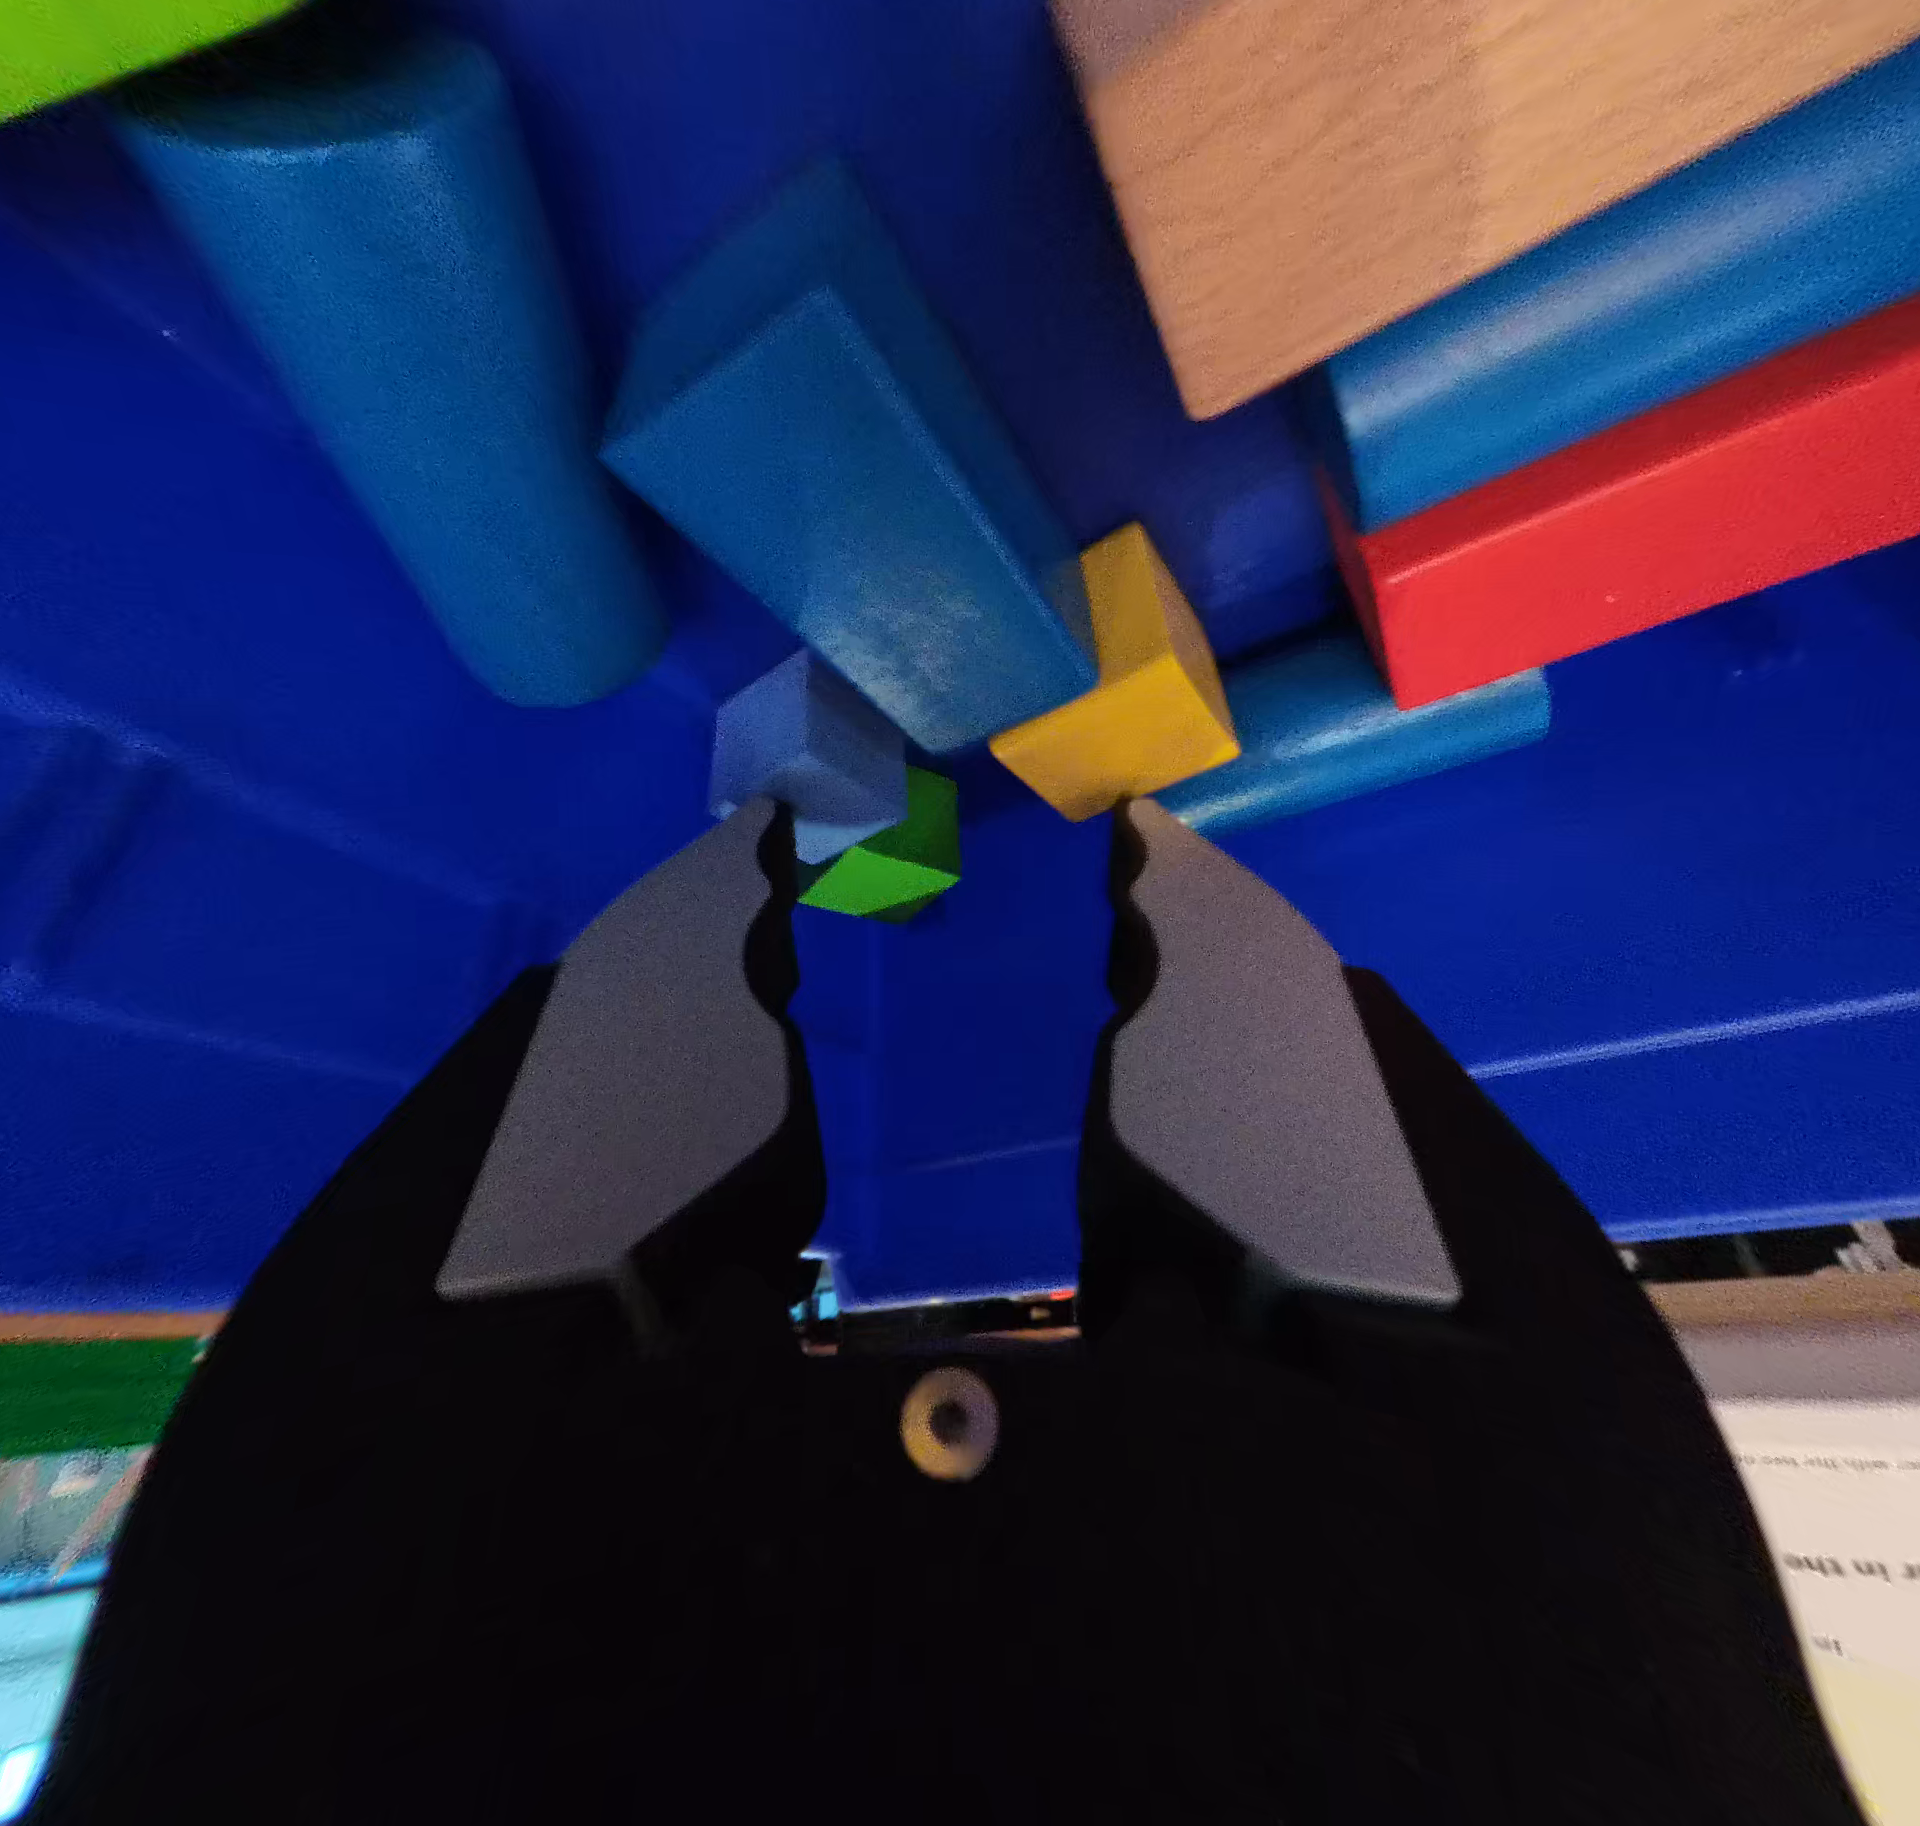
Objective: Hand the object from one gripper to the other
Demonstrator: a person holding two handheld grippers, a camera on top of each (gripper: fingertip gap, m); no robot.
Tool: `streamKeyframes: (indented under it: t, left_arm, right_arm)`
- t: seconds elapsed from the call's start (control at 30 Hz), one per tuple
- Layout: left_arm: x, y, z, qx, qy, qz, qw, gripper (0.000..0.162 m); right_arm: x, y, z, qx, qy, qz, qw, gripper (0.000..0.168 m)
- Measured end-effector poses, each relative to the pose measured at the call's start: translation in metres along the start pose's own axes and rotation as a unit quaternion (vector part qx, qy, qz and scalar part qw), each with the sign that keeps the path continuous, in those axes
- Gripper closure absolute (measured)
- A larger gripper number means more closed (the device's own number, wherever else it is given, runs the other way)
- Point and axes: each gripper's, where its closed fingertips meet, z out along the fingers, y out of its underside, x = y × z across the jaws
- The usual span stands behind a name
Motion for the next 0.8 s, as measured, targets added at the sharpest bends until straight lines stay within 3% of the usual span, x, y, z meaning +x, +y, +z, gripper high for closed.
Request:
streamKeyframes:
  t: [0.17,0.23,0.33,0.37,0.43,0.47,0.53,0.67,0.7,0.73,0.77,0.8]
  left_arm:
    - [0.0,0.0,0.0,0.007,-0.005,-0.012,1.0,0.158]
    - [0.0,-0.001,0.0,0.008,-0.003,-0.013,1.0,0.158]
    - [0.0,-0.001,0.0,0.008,0.0,-0.013,1.0,0.158]
    - [0.0,0.0,0.0,0.008,0.0,-0.013,1.0,0.158]
    - [0.0,0.0,0.0,0.007,0.001,-0.012,1.0,0.158]
    - [0.0,0.0,0.0,0.007,0.002,-0.013,1.0,0.158]
    - [0.0,0.0,0.0,0.006,0.0,-0.012,1.0,0.158]
    - [0.0,0.0,0.0,0.006,0.0,-0.014,1.0,0.158]
    - [0.0,0.0,0.0,0.007,0.001,-0.015,1.0,0.158]
    - [0.0,0.0,0.0,0.007,0.001,-0.015,1.0,0.158]
    - [0.0,0.0,0.0,0.007,0.001,-0.015,1.0,0.158]
    - [0.0,0.0,0.0,0.007,0.001,-0.015,1.0,0.158]
  right_arm:
    - [-0.004,-0.008,-0.002,0.046,-0.038,0.027,0.998,0.111]
    - [-0.011,-0.057,-0.023,0.204,-0.063,0.081,0.973,0.1]
    - [-0.009,-0.088,-0.036,0.252,-0.011,0.071,0.965,0.082]
    - [-0.01,-0.101,-0.052,0.306,-0.027,0.095,0.947,0.078]
    - [-0.001,-0.111,-0.093,0.42,-0.039,0.126,0.898,0.106]
    - [0.012,-0.11,-0.11,0.459,-0.018,0.146,0.876,0.105]
    - [0.04,-0.096,-0.112,0.441,0.051,0.173,0.879,0.105]
    - [0.081,-0.058,-0.051,0.277,0.104,0.296,0.908,0.088]
    - [0.081,-0.057,-0.039,0.27,0.081,0.322,0.904,0.077]
    - [0.082,-0.067,-0.042,0.319,0.041,0.35,0.88,0.091]
    - [0.084,-0.067,-0.036,0.321,0.013,0.39,0.863,0.076]
    - [0.079,-0.071,-0.034,0.329,-0.034,0.407,0.852,0.074]
